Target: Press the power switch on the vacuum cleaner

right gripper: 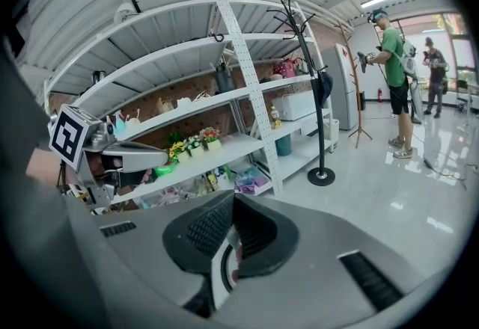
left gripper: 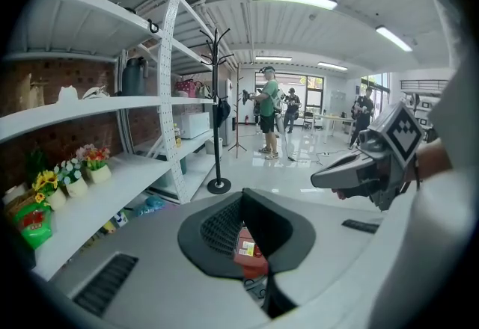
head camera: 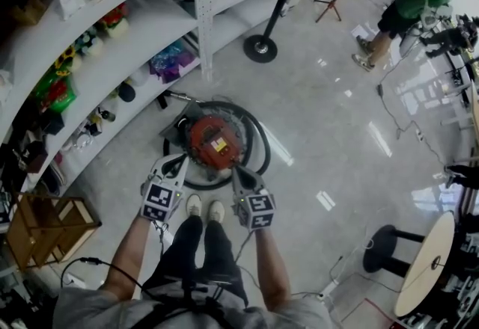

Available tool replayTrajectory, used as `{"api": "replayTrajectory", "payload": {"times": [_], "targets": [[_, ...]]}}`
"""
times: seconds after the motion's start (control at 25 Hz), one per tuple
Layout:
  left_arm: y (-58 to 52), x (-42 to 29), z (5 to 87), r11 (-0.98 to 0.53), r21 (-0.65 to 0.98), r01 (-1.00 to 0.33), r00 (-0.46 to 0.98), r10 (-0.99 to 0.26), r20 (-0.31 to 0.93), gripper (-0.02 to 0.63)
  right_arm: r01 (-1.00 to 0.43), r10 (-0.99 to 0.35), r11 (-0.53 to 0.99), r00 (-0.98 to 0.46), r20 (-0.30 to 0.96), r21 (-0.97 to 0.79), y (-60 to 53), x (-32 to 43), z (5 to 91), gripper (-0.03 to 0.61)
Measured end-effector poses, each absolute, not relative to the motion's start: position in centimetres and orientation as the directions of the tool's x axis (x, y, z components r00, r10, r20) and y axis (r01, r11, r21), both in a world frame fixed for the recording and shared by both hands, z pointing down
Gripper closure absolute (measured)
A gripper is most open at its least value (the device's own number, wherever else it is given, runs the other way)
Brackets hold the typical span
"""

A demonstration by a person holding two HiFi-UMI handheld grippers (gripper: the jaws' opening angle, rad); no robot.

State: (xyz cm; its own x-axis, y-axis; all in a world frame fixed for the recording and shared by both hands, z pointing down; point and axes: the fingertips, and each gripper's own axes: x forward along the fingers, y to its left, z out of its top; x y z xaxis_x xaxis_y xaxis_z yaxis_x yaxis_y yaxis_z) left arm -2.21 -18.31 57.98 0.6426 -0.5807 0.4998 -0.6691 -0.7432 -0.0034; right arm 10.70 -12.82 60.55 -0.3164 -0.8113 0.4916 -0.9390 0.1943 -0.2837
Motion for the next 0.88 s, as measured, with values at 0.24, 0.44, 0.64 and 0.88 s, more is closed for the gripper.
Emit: {"api": "replayTrajectory", "payload": {"times": [0.24,0.44,0.64,0.88], "targets": [[-17.6,-2.4,56.5,-0.744,-0.014,-0.668,0.646,-0.589,0.486,0.607,-0.938,-0.819,0.202,-0.32,0.477,-0.282,-12.2,10.3,59.4,0.567],[-17.2,-2.9,55.2,-0.739,-0.015,-0.673,0.649,-0.601,0.466,0.607,-0.938,-0.828,0.203,-0.319,0.462,-0.282,-11.8,9.9,58.1,0.566],[-16.9,-2.8,53.6,-0.742,-0.024,-0.67,0.657,-0.608,0.445,0.607,-0.937,-0.84,0.202,-0.316,0.441,-0.286,-11.5,9.9,56.7,0.566],[-17.1,-2.6,50.7,-0.742,-0.05,-0.669,0.668,-0.628,0.399,0.607,-0.94,-0.862,0.199,-0.302,0.407,-0.277,-11.5,10.2,54.3,0.567]]}}
